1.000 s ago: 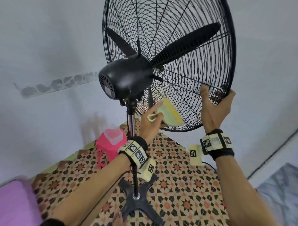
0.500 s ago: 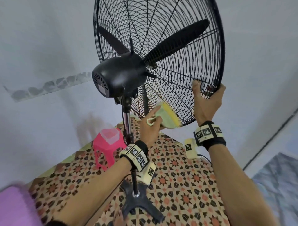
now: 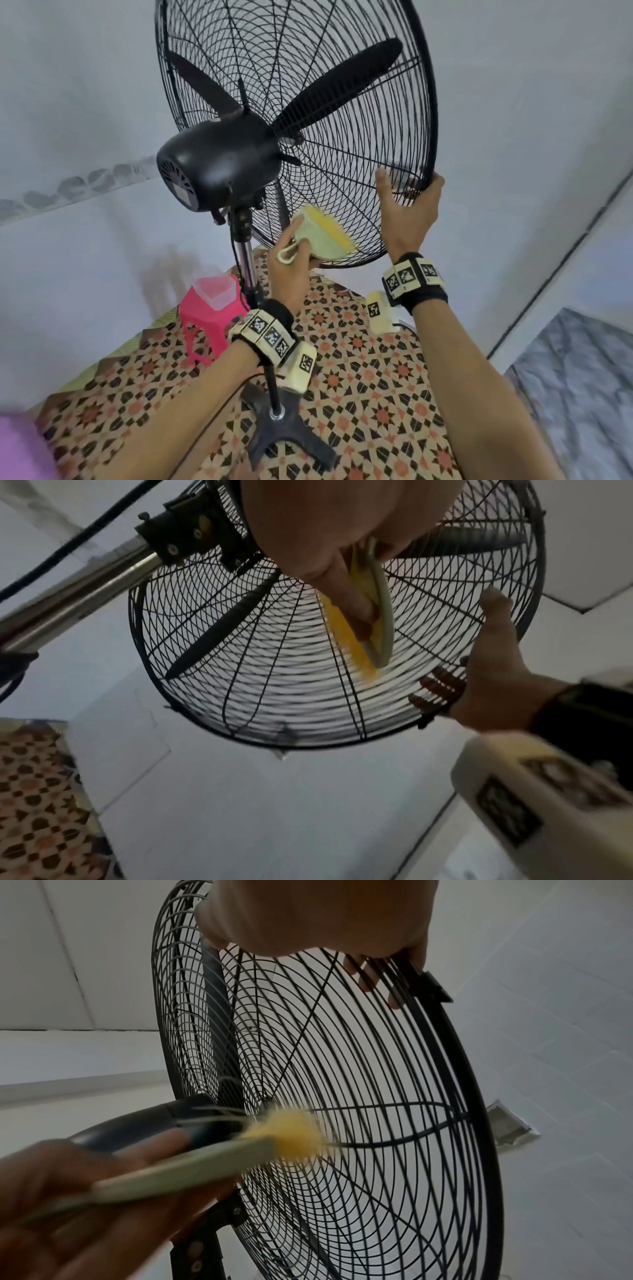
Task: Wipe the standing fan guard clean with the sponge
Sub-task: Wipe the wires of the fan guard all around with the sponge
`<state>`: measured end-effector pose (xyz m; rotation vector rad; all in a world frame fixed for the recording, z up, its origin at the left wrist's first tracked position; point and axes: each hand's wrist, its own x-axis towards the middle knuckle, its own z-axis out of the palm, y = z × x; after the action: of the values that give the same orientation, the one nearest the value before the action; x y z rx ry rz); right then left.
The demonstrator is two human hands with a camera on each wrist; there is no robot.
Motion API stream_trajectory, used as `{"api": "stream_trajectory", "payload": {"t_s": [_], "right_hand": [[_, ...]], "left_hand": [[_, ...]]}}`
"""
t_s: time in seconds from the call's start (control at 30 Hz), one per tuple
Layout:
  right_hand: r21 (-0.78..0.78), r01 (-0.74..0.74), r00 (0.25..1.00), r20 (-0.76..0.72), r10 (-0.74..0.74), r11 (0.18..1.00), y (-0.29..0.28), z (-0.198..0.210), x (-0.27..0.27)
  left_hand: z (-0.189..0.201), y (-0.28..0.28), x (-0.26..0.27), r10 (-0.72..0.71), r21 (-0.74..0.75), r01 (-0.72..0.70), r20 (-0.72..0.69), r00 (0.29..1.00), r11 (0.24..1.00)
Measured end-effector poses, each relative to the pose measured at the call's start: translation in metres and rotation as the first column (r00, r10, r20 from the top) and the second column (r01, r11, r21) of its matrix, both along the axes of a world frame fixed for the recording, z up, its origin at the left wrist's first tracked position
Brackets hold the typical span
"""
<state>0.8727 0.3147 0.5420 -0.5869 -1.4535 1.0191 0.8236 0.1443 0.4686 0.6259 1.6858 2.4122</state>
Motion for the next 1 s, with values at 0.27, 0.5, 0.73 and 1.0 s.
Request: {"api": "stream_trajectory", "payload": {"t_s": [0.27, 0.5, 0.73, 1.0], "right_hand": [[-0.017, -0.019, 0.999, 0.037, 0.02, 1.0, 0.006, -0.001, -0.001], [0.024, -0.188, 0.954, 0.244, 0.176, 0.982, 0.028, 0.015, 0.021], [0.039, -0.19, 0.934, 0.313, 0.169, 0.981, 0.028, 0.02, 0.028], [0.039, -0.178, 0.936, 0.316, 0.157, 0.983, 0.023, 0.02, 0.033]], "left_hand": [[-0.033, 0.008, 0.035, -0.098, -0.135, 0.083, -0.108, 0.989, 0.987], [-0.039, 0.023, 0.045, -0.04, -0.101, 0.025, -0.147, 0.988, 0.995], [-0.062, 0.021, 0.05, -0.135, -0.21, 0.096, -0.18, 0.974, 0.973], [-0.072, 0.031, 0.048, -0.398, -0.54, 0.085, -0.496, 0.772, 0.838]]}}
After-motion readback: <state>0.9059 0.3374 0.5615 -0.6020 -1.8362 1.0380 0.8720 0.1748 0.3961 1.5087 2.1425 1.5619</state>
